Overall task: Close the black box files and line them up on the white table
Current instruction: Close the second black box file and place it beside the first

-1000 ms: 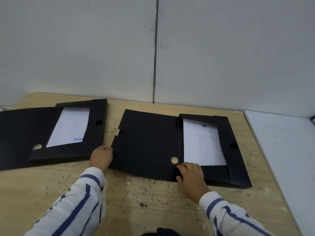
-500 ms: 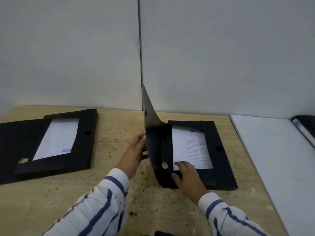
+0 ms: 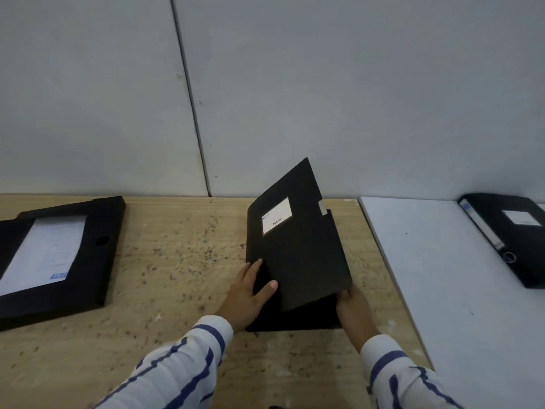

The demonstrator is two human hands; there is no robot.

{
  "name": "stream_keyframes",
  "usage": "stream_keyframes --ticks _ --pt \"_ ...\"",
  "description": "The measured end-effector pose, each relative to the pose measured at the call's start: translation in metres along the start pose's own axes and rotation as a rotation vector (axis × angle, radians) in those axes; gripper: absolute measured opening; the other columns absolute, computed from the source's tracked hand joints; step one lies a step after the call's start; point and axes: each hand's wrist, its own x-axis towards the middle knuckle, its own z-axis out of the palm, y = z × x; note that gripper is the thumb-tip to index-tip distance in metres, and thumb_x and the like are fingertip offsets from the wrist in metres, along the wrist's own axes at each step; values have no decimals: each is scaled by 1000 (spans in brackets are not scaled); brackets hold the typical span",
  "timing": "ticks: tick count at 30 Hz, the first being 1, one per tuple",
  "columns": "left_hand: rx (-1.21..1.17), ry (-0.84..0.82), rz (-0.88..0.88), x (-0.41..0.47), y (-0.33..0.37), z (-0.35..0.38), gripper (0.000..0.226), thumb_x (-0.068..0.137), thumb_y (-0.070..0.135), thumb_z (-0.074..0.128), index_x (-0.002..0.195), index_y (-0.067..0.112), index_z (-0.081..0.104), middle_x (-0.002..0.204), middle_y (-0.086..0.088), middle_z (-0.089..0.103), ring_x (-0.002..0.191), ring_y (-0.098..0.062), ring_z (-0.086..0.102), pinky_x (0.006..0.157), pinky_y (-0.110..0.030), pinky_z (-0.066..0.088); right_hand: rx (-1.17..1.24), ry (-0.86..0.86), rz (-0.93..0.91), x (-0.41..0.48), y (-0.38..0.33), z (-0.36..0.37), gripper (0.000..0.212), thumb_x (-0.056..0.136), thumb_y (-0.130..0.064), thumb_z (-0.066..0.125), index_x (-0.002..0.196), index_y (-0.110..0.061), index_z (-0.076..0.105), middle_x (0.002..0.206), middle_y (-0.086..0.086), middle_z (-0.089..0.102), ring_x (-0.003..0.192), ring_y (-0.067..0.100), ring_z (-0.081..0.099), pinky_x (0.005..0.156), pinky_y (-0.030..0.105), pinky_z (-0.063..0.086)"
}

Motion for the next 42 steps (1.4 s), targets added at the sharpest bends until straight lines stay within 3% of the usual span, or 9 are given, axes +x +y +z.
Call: stream_keyframes --ticks 5,9,14,17,20,30,36,39,42 --pt "104 9 -34 4 -3 15 73 91 55 49 152 33 16 163 1 4 149 -25 16 119 -40 21 551 -182 247 14 3 -33 63 88 -68 27 108 -24 68 103 6 74 98 24 69 89 41 50" --pt "146 19 -43 8 -4 26 75 90 53 52 153 31 16 164 1 -2 150 -25 12 119 -40 21 648 -257 301 32 6 -51 39 92 -52 45 114 -26 66 110 4 72 103 24 67 87 41 53" --pt "224 45 -72 11 -6 37 77 89 55 51 153 32 14 163 2 -6 150 -29 10 120 -46 24 178 -218 155 38 13 -56 48 94 -9 48 136 -30 42 115 4 66 98 18 64 71 28 54" --pt "274 67 -82 11 -7 44 77 90 53 52 153 31 14 163 2 -9 150 -29 8 120 -46 24 -161 -184 1 36 24 -47 52 93 -9 45 141 -27 35 125 2 58 104 18 58 85 34 55" --pt "323 82 -88 10 -5 48 77 91 51 51 154 28 13 163 1 -12 150 -29 5 120 -44 24 -415 -153 -49 38 34 -38 55 91 -18 47 143 -21 30 124 8 50 96 17 51 80 29 49" --pt "377 90 -120 10 1 50 76 91 51 51 154 29 13 163 1 -13 151 -28 3 119 -42 22 -641 -354 -71 68 18 -20 74 87 -12 49 149 -17 9 160 -4 -7 140 28 24 113 39 31" --pt "235 155 -123 8 0 47 74 94 40 53 154 20 14 164 -4 0 150 -27 13 119 -40 24 -468 -294 -31 64 30 -19 69 85 -14 49 147 -19 17 157 1 15 134 27 34 109 42 38" --pt "78 251 -206 8 0 44 72 89 36 61 148 13 27 150 -11 33 136 -29 37 112 -42 36 -263 -168 79 50 39 -23 50 83 -18 53 130 -20 37 125 4 50 107 23 54 90 39 51" --pt "164 247 -320 11 -2 44 69 86 48 60 142 13 38 138 -13 46 127 -33 43 106 -44 39 -267 -81 162 33 49 -20 30 85 -26 48 114 -18 50 104 5 61 90 21 59 83 43 54"
